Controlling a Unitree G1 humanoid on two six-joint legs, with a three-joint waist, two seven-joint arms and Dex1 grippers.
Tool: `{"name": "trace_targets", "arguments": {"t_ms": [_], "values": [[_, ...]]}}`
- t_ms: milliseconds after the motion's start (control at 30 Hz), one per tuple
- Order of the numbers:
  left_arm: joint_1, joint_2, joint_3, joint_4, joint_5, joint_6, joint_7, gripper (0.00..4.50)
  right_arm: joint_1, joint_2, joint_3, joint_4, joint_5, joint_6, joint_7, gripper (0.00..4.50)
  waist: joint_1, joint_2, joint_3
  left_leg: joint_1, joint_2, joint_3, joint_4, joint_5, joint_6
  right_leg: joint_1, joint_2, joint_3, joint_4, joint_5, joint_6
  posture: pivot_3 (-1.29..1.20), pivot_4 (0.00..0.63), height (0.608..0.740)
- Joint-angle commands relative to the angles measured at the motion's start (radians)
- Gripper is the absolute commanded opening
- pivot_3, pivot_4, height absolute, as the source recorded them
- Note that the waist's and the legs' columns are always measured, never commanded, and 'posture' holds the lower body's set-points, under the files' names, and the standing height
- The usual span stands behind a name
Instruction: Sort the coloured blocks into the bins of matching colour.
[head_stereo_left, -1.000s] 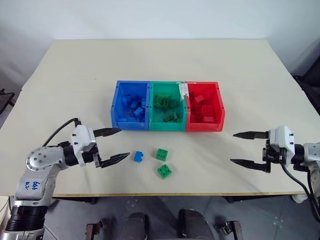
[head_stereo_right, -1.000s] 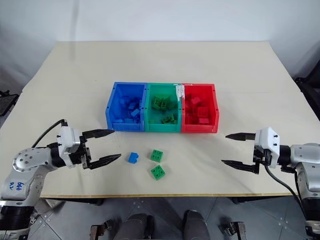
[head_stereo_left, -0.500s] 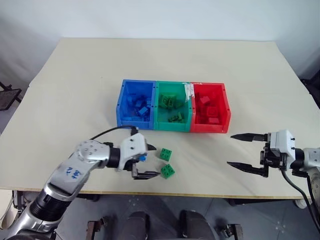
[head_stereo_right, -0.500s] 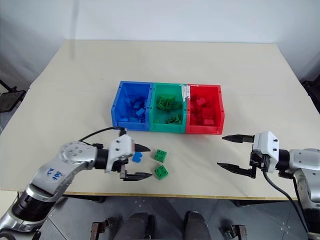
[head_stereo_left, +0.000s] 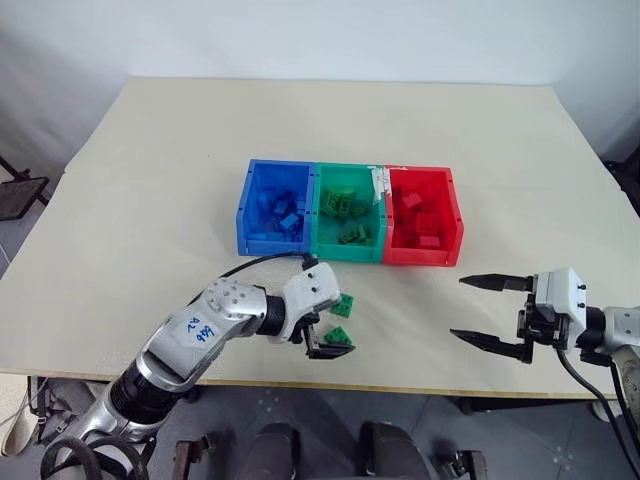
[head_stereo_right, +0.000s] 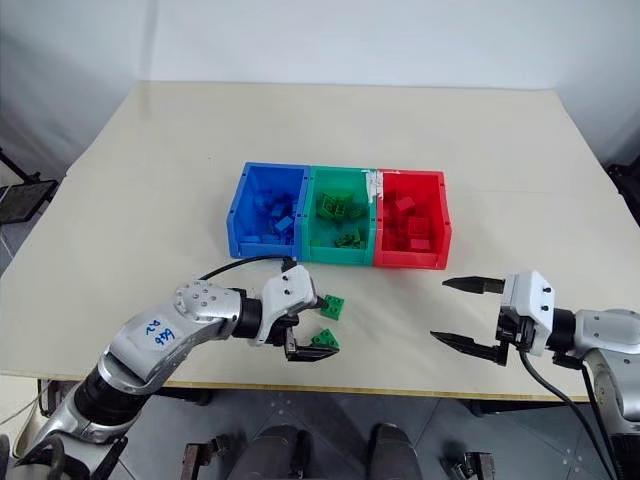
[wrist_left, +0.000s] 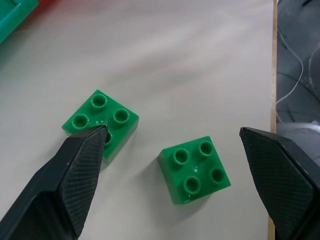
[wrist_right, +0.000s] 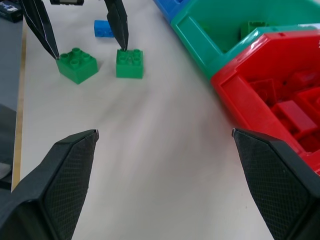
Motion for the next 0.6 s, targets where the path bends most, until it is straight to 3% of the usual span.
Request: {"name": "trace_targets", "arguments": {"t_ms": [33,333,500,600], "values": [[0.015,0.016,-0.020,0.001,0.012,-0.001,0.011,4.50,0.009,-0.012,-0.049,-0.031,0.028,0.004,0.002,4.47,0.000,0.000,0.000,0.000,0.000,0.000,0.000,0.000,0.000,0.000,0.000,0.000,0.000,0.000,0.000,0.00,0.150,0.740],[0.107,0.086,0.094,-0.023,-0.020,-0.289,-0.089,4.50,-0.002,0.005,-0.033,-0.025,0.017,0.005,-0.005,4.47,-0.004,0.000,0.000,-0.002,0.001,0.000,0.000,0.000,-0.001,-0.002,0.000,0.000,0.000,0.000,0.000,0.00,0.150,0.740],[0.154,0.148,0.078,-0.064,-0.033,-0.230,-0.116,4.50,-0.014,0.013,-0.021,-0.011,0.011,-0.002,-0.001,4.47,-0.004,0.000,0.000,-0.002,0.001,0.000,0.000,0.000,-0.001,-0.002,0.000,0.000,0.000,0.000,0.000,0.00,0.150,0.740],[0.160,0.131,0.032,-0.063,-0.018,-0.170,-0.081,4.50,-0.023,0.017,-0.015,-0.008,0.009,-0.002,0.000,4.47,-0.003,0.000,0.000,-0.002,0.000,0.000,0.000,0.000,0.000,-0.002,0.000,0.000,0.000,0.000,0.000,0.00,0.150,0.740]]}}
